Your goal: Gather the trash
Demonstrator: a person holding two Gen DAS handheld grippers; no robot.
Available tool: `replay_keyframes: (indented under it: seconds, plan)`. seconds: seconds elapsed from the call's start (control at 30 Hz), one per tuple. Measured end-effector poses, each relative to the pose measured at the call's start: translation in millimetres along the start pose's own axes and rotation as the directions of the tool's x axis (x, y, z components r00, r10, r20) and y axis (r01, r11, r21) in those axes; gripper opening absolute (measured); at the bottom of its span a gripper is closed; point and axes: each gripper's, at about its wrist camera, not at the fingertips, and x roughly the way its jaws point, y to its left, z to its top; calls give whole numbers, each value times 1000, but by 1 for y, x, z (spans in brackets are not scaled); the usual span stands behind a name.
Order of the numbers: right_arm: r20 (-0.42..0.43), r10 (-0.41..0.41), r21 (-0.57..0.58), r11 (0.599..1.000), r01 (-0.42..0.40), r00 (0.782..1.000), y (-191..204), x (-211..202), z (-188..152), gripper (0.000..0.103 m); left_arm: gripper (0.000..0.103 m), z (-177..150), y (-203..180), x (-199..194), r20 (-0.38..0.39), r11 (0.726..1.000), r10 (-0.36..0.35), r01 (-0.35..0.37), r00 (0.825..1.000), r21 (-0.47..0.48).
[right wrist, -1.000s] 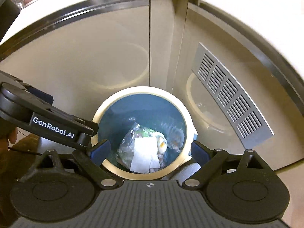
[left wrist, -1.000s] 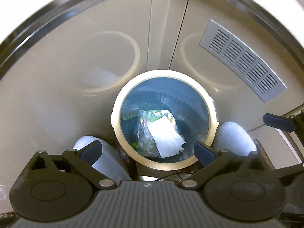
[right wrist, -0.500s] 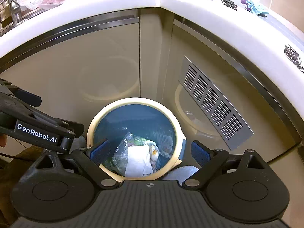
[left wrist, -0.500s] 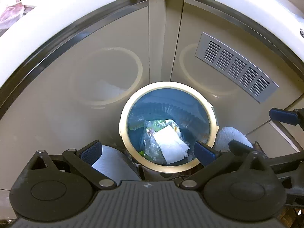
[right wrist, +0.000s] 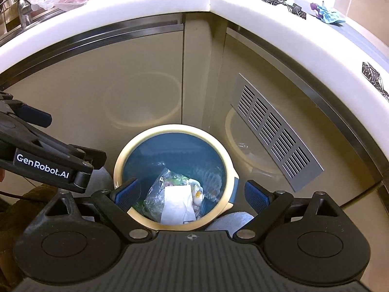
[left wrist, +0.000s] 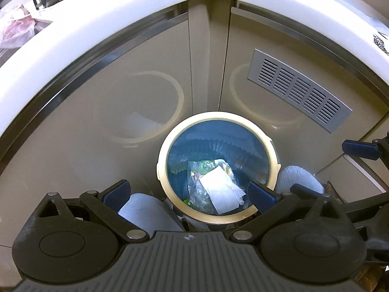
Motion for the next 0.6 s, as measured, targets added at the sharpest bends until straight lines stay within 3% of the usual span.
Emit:
replay_keyframes:
  seconds: [0.6]
  plan:
    - [-7,5,-9,1000,-5,1000,4,3,0,94,103,1,2,1,2,1000,10,-10,1000,12]
